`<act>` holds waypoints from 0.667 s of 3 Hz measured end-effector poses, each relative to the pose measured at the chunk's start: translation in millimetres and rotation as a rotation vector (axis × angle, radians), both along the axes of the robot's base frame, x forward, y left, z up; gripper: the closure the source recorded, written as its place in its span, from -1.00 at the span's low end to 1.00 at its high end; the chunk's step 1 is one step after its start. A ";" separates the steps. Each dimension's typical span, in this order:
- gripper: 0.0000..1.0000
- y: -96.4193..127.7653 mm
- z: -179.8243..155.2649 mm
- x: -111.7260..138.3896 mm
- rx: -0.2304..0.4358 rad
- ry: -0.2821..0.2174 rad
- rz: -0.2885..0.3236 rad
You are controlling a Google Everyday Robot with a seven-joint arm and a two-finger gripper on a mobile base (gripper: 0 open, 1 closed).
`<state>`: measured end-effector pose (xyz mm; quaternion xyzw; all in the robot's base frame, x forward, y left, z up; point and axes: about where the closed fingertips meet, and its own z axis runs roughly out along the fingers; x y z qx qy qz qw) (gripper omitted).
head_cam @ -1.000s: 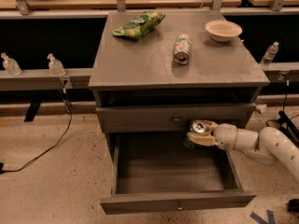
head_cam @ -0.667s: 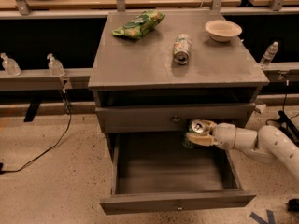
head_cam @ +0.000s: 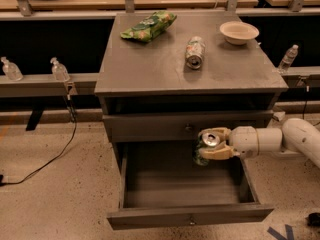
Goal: Pick green can from middle drawer and place on counter
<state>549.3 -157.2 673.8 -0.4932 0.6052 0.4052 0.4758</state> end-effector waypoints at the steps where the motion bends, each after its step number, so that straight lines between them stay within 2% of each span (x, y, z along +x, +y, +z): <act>1: 1.00 10.3 53.2 -19.9 -0.045 -0.059 0.071; 2: 1.00 16.2 109.6 -22.6 -0.081 -0.128 0.104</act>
Offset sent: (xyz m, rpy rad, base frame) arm -0.0219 0.0164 0.1912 -0.1361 -0.2313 0.1302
